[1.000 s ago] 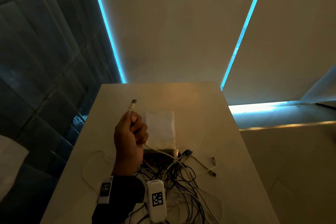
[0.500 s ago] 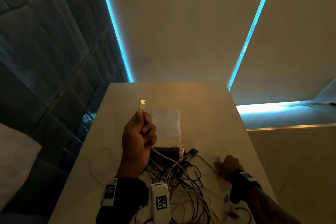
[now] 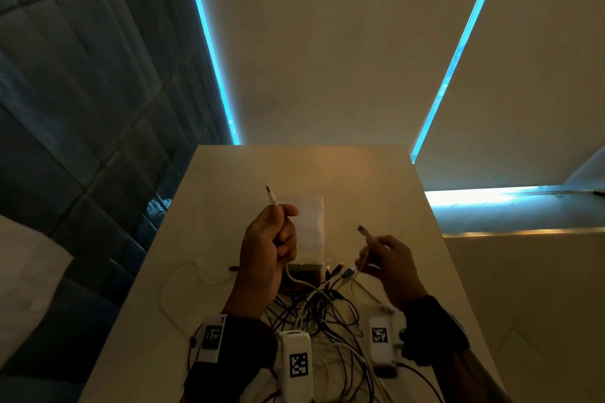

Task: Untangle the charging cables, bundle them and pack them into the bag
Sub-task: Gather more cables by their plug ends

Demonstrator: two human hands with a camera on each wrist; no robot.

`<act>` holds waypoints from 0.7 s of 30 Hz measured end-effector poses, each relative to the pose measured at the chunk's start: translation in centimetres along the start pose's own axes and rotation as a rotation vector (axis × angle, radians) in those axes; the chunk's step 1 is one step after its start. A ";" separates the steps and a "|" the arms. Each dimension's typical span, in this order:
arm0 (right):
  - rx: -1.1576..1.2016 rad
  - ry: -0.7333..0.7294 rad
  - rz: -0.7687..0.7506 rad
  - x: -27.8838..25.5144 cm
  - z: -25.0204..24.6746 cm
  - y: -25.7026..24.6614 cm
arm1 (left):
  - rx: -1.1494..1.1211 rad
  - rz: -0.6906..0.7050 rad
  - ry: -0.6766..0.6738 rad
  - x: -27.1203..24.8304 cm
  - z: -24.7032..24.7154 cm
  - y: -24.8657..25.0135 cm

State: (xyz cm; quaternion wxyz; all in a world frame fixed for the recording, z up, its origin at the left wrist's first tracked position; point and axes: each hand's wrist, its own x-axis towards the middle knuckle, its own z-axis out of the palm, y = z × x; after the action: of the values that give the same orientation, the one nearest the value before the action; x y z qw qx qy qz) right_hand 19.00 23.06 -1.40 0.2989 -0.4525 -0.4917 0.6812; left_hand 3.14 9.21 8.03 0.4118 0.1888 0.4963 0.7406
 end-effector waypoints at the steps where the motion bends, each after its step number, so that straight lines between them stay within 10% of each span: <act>1: 0.042 -0.056 -0.049 -0.8 1.1 -1.5 | 0.025 0.001 0.002 0.0 0.3 -0.1; 21: -0.163 -0.503 -0.403 -7.8 8.0 -7.4 | 0.335 0.137 0.001 -1.5 1.6 0.7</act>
State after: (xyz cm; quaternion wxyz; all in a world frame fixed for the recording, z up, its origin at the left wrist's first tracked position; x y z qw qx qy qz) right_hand 14.60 15.71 8.91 0.2598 -0.1864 -0.6824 0.6573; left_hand 4.87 8.85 9.52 0.3231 0.2879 0.5989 0.6738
